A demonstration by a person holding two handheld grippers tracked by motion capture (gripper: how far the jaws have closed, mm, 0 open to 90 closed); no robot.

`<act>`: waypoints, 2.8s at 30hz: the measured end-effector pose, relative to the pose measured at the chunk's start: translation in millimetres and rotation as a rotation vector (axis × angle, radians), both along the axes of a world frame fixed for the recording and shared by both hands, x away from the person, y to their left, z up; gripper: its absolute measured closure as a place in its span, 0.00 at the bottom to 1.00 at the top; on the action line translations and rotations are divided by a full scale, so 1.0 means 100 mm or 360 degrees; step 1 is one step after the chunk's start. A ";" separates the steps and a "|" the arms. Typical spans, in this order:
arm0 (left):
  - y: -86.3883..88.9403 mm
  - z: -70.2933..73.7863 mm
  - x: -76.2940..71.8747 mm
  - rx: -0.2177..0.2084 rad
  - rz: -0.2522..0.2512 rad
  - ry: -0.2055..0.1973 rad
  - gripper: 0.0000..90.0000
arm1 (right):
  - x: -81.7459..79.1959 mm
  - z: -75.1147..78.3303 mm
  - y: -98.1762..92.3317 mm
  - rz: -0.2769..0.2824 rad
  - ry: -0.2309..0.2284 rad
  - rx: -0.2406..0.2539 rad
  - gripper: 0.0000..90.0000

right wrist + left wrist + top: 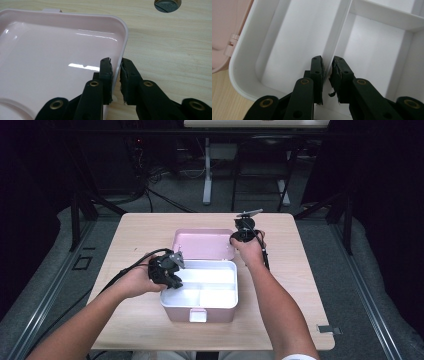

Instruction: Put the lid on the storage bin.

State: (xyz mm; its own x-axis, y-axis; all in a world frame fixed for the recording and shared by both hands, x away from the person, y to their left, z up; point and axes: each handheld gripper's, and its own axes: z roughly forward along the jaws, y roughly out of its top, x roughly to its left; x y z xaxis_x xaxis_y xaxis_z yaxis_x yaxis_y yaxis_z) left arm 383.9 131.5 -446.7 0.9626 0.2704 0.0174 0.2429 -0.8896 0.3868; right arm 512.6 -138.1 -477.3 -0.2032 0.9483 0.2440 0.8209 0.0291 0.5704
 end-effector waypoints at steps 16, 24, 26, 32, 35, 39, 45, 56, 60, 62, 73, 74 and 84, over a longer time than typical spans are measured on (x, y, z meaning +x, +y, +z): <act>0.00 0.00 0.00 -0.0001 -0.0003 0.0003 0.87 | -0.05 0.12 0.00 -0.0033 -0.0067 0.0025 0.92; 0.00 0.00 0.01 0.0000 -0.0004 0.0005 0.87 | -0.13 0.25 -0.01 -0.0050 -0.0151 0.0051 0.94; 0.00 0.00 0.01 -0.0002 -0.0004 0.0005 0.87 | -0.15 0.29 -0.01 -0.0043 -0.0179 0.0043 0.95; 0.01 0.00 0.00 -0.0009 -0.0002 0.0003 0.87 | -0.25 0.44 -0.02 -0.0036 -0.0265 0.0061 0.96; 0.01 -0.01 0.00 -0.0015 0.0000 0.0001 0.87 | -0.31 0.50 -0.03 -0.0019 -0.0311 0.0064 0.96; 0.01 -0.01 0.00 -0.0016 -0.0002 -0.0002 0.87 | -0.42 0.59 -0.03 0.0024 -0.0408 0.0030 0.96; 0.01 -0.01 -0.01 -0.0016 0.0000 -0.0010 0.88 | -0.62 0.68 -0.06 0.0051 -0.0533 0.0054 0.97; 0.03 -0.01 -0.04 -0.0045 0.0014 -0.0044 0.88 | -0.91 0.74 -0.06 0.0083 -0.0704 0.0025 0.97; 0.06 0.02 -0.03 -0.0007 0.0019 -0.0059 0.85 | -0.91 0.75 -0.06 0.0084 -0.0702 0.0030 0.97; 0.10 0.10 -0.02 -0.0054 0.0029 -0.0053 0.83 | -0.91 0.75 -0.07 0.0085 -0.0700 0.0035 0.97; 0.42 0.41 0.15 -0.0360 0.0357 -0.0164 0.79 | -0.91 0.75 -0.07 0.0087 -0.0710 0.0035 0.97; 0.43 0.42 0.16 -0.0382 0.0381 -0.0170 0.78 | -0.91 0.74 -0.07 0.0084 -0.0710 0.0042 0.97; 0.52 0.53 0.27 -0.0619 0.0709 -0.0328 0.69 | -0.94 0.73 -0.08 0.0084 -0.0732 0.0058 0.97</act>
State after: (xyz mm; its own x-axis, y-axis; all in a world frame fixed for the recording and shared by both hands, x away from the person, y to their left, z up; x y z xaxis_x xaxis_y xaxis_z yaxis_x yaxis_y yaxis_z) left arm 410.9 183.6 -393.5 0.7435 0.6687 0.0101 0.4439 -0.5047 0.7404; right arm 418.9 -146.3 -404.4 -0.3460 0.9261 0.1504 0.4805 0.0372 0.8762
